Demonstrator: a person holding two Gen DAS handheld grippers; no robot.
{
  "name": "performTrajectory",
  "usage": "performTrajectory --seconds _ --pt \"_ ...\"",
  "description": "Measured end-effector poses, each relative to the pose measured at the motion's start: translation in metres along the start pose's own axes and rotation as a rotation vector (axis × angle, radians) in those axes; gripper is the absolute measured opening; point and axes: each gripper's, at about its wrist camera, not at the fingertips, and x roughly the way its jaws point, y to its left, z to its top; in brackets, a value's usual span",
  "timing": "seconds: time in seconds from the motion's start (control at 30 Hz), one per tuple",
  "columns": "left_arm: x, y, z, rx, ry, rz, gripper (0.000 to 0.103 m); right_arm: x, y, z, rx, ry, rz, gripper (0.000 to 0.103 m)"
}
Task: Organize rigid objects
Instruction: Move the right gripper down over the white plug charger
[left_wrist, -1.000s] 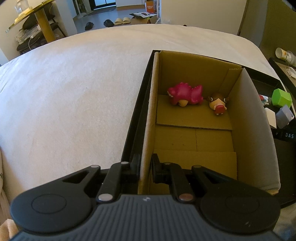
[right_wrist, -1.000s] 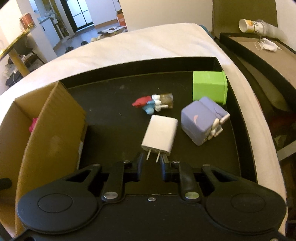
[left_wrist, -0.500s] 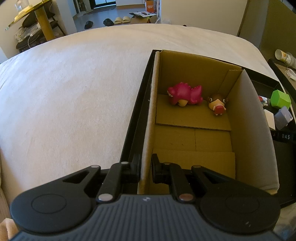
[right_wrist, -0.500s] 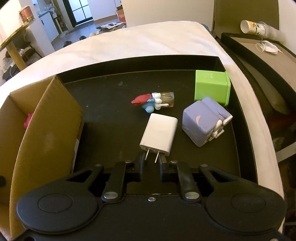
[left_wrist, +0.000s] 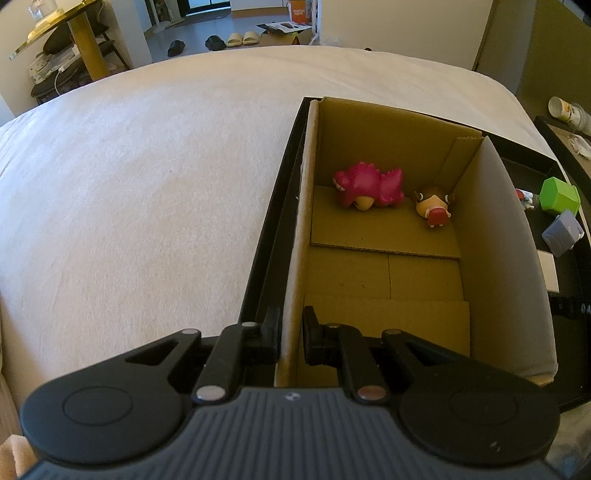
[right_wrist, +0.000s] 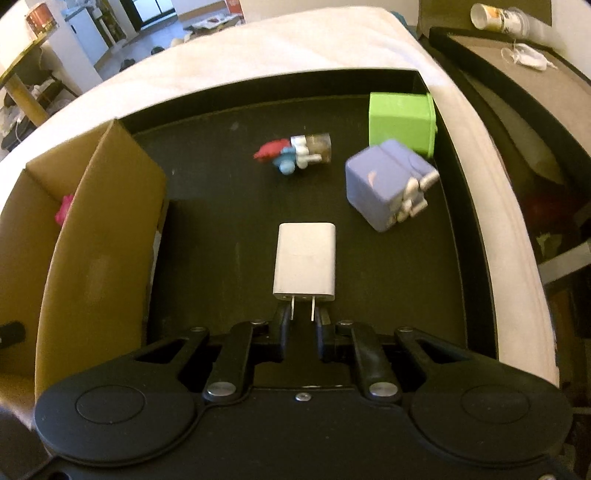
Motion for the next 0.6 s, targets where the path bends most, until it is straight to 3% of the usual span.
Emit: performTrajectory --seconds 0.43,0.5,0.6 --pt "0.0001 -0.0005 -0.0008 -0.002 -0.002 -0.002 0.011 -0.0070 -0.0026 -0.0111 -0.001 0.128 0.001 0.014" --pt "-0.0001 -0.0005 -0.0010 -0.002 -0.002 -0.003 0.011 -0.0075 -0.0018 -0.0109 0.000 0.134 -0.008 0.018" --pt "-0.0002 -0.0004 -0.0011 -0.002 -0.002 -0.003 0.011 -0.0095 0.0033 -0.0106 -0.033 0.117 -0.019 0.048"
